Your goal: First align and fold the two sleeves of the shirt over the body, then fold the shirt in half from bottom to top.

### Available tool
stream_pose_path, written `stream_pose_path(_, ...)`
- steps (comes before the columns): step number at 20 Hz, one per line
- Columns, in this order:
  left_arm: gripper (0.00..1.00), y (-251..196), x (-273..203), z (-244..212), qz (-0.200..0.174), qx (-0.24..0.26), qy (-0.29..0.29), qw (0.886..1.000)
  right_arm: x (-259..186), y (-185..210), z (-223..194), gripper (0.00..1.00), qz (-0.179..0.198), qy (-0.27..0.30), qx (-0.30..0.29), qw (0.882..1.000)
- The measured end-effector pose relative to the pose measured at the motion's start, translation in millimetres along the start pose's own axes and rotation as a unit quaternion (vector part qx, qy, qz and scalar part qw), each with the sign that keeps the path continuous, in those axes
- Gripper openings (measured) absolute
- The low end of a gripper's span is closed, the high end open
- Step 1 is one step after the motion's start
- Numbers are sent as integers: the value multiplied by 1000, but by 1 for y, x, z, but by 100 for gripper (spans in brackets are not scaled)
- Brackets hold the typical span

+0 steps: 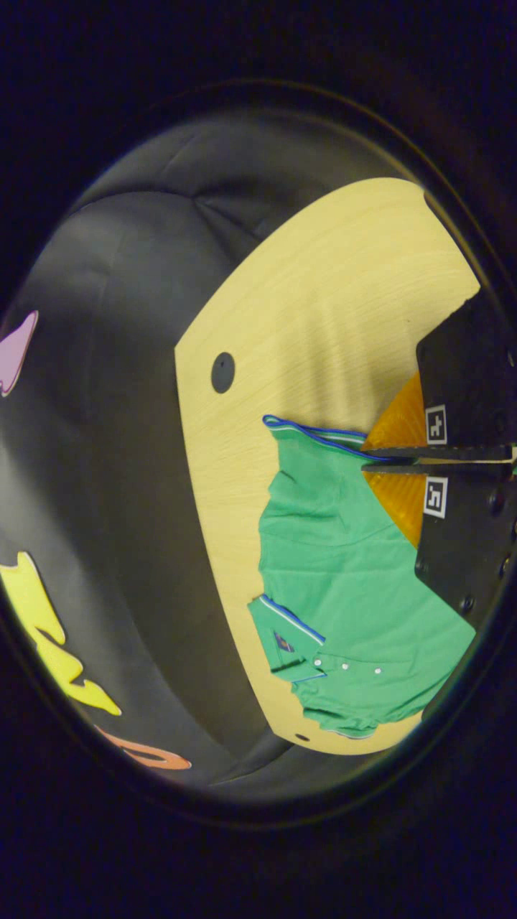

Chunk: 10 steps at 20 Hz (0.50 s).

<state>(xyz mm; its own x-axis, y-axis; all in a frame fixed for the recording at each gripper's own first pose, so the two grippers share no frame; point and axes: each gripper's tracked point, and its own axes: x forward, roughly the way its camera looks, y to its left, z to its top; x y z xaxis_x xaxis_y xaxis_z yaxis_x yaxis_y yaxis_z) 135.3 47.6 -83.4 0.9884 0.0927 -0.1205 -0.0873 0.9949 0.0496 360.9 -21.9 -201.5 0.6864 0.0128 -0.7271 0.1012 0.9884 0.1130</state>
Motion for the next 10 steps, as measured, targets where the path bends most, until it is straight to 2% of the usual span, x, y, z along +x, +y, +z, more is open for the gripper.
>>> stream_pose_path(3,98,9,1,-8,9,-3,9,1000,-17,36,10,2,18,-27,-24,999)
stream_pose_path(7,99,32,1,-16,35,-4,20,999,-22,89,7,2,18,-53,-98,994)
stream_pose_path(9,95,40,-2,-23,39,-13,28,999,-22,116,-3,2,34,-52,-104,993)
stream_pose_path(10,99,43,-4,-27,39,-18,32,999,-20,127,-8,2,44,-45,-98,993)
